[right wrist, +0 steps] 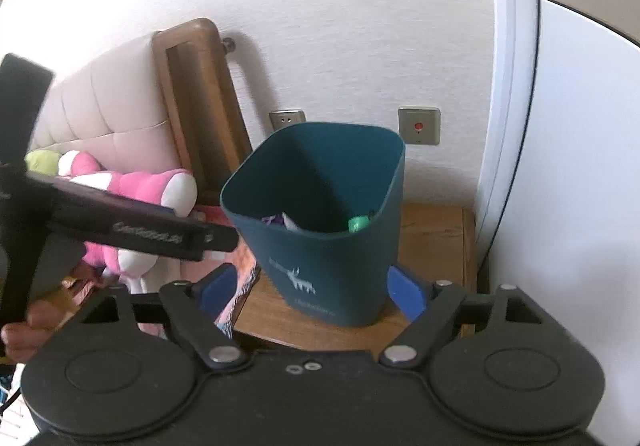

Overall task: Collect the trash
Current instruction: 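Lower both tools back toward the remaining trash on the floor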

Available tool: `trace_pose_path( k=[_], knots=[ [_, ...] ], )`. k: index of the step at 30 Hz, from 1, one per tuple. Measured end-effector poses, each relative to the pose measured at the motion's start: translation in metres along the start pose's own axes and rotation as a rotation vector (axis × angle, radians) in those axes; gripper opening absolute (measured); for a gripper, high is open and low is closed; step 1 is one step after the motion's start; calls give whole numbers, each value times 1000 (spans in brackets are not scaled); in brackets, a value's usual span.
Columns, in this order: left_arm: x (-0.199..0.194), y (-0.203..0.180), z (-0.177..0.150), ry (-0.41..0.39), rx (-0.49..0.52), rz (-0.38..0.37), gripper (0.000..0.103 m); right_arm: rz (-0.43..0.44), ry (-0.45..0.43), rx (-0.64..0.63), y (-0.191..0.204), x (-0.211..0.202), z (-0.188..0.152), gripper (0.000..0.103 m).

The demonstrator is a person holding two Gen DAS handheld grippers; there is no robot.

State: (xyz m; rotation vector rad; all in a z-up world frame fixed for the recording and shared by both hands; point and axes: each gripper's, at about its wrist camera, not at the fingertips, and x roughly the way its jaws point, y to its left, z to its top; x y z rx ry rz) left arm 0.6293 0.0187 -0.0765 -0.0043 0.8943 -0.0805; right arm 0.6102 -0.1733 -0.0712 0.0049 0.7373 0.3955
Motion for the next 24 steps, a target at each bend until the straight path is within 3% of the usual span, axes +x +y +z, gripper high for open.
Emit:
trace_pose_path(
  k=[4, 10, 14, 17, 20, 21, 24],
  knots=[
    [-15, -8, -44, 6, -5, 31, 79, 6, 12, 21, 1, -12, -32, 89],
    [-8, -4, -112, 29, -11, 41, 80, -30, 67, 21, 2, -14, -95, 92],
    [16, -1, -158, 53, 30, 40, 82, -58, 119, 36, -3, -2, -150, 92],
    [39, 1, -191, 80, 17, -15, 83, -77, 176, 61, -11, 11, -195, 93],
    [72, 3, -224, 122, -4, -71, 92, -81, 238, 115, -24, 30, -244, 94],
    [80, 3, -238, 131, -13, -83, 100, -79, 257, 127, -28, 36, -259, 95],
    [122, 6, -279, 170, -65, -120, 102, -75, 323, 158, -41, 65, -313, 96]
  ],
)
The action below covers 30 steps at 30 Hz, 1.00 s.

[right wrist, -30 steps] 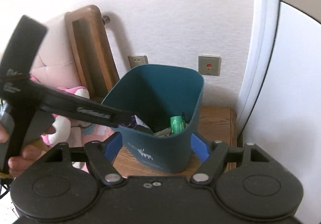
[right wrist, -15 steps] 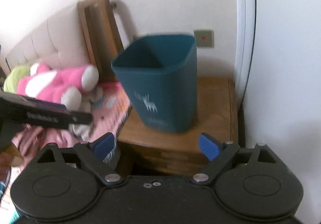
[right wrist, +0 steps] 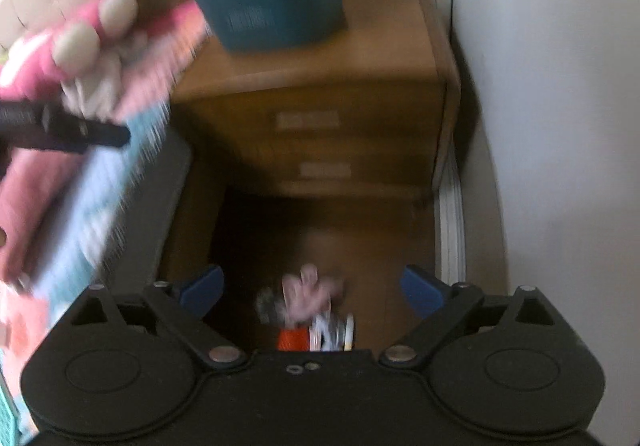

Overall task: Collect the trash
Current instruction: 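Lower both tools back toward the remaining trash on the floor, then grasp the orange foam net with left tool while right tool grasps white tissue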

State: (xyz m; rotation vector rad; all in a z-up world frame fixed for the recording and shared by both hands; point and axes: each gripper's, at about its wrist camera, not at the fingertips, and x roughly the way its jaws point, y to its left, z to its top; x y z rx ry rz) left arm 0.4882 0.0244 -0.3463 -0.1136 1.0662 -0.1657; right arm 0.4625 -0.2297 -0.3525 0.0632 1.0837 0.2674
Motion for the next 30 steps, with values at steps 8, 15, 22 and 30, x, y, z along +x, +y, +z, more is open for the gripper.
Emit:
trace_pose_path(
  k=[8, 15, 22, 30],
  knots=[
    [148, 28, -102, 144, -92, 43, 102, -19, 193, 50, -39, 149, -109, 95],
    [275, 41, -192, 296, -91, 97, 101, -23, 317, -32, -57, 267, -189, 93],
    [359, 48, -249, 367, -91, 137, 101, -15, 383, -164, -64, 340, -242, 91],
    [427, 71, -281, 427, -106, 209, 101, -3, 454, -230, -74, 404, -279, 83]
  ],
)
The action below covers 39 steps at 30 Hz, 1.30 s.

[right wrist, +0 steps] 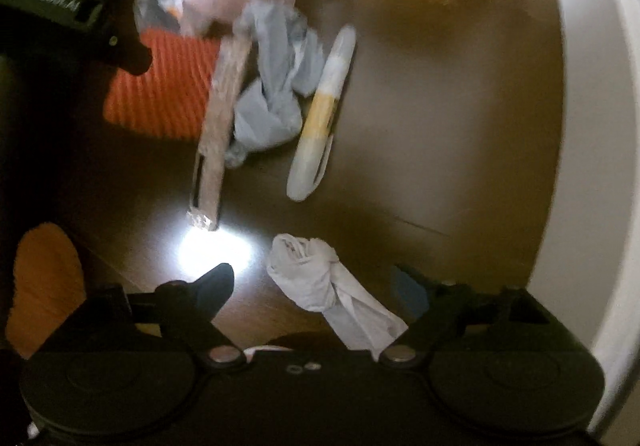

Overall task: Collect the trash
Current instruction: 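Grasp the orange foam net with left tool while right tool grasps white tissue, then lift the orange net and white tissue up to the teal wastebasket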

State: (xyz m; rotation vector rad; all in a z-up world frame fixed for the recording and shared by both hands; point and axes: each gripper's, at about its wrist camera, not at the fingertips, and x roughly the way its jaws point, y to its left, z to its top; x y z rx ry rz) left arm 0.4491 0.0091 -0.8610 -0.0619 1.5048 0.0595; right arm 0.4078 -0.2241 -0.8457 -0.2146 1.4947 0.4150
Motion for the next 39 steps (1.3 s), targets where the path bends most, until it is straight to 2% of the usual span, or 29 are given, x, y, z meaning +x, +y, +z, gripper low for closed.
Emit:
trace_pose_path(
  k=[5, 8, 10, 11, 12, 13, 15, 16, 20, 26, 33, 39],
  knots=[
    [39, 9, -2, 49, -17, 10, 97, -18, 38, -51, 4, 28, -6, 74],
    [51, 13, -4, 73, -21, -5, 76, -25, 43, -68, 8, 35, -11, 64],
    [56, 13, -4, 87, -19, -23, 52, -44, 30, -85, 11, 35, -14, 57],
    [57, 14, -4, 94, -20, -42, 49, -51, 23, -91, 13, 36, -16, 55],
    [59, 16, -5, 98, -23, -66, 39, -57, 19, -92, 15, 36, -18, 48],
    [59, 17, -5, 98, -27, -85, 30, -58, 17, -90, 16, 35, -18, 35],
    [58, 16, -6, 91, -19, -89, 26, -62, 23, -78, 17, 32, -19, 25],
    [55, 14, -6, 87, -8, -86, 17, -65, 23, -71, 18, 30, -20, 20],
    [37, 9, -7, 71, 22, -85, 12, -63, -3, -21, 19, 9, -21, 15],
    [-11, 3, -9, 58, 26, -91, 11, -31, -61, 112, 19, -57, -18, 13],
    [-112, -7, -5, 20, 3, -114, 11, -17, -147, 225, 21, -165, -2, 12],
    [-234, -8, 8, -66, 12, -97, 11, 0, -250, 242, 41, -290, 34, 12]
  ],
)
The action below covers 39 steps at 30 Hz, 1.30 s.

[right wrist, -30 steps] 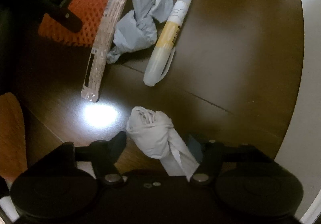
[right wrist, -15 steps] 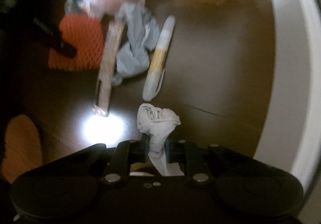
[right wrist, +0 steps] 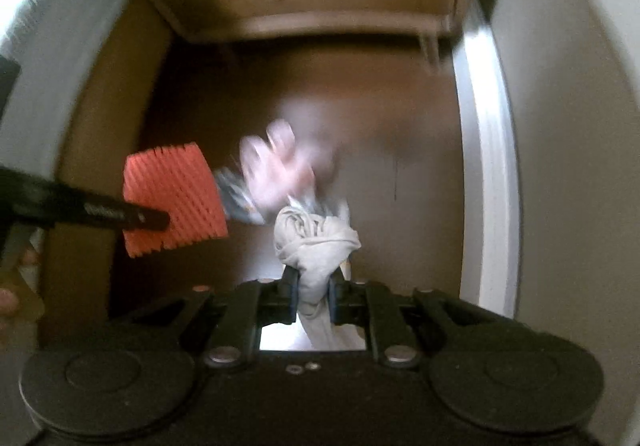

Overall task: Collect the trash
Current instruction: 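Lift the orange net and white tissue up to the teal wastebasket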

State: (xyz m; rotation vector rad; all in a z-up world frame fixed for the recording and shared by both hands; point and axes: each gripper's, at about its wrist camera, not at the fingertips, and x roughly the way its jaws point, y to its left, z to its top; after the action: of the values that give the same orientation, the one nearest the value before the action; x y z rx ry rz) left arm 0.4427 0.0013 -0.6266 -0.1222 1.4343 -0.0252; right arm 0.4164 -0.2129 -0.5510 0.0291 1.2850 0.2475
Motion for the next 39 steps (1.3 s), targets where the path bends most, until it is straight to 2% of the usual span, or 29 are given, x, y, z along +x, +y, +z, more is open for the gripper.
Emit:
trace_pose_path(
  k=[8, 15, 22, 27, 32, 39],
  knots=[
    [-167, -12, 41, -147, -24, 12, 11, 52, -168, -37, 33, -155, 86, 12],
    [-296, -33, 80, -248, -41, 32, 11, 76, -305, -72, 53, -257, 162, 12],
    [-415, -57, 122, -428, -50, 93, 11, 139, -449, -91, 77, -352, 240, 12],
    [-477, -59, 158, -526, -47, 85, 11, 155, -519, -109, 95, -396, 287, 12],
    [-518, -52, 201, -602, -3, 95, 11, 120, -556, -141, 113, -420, 336, 12],
    [-536, -34, 281, -620, 79, 97, 11, 91, -591, -85, 133, -422, 413, 12]
  ],
)
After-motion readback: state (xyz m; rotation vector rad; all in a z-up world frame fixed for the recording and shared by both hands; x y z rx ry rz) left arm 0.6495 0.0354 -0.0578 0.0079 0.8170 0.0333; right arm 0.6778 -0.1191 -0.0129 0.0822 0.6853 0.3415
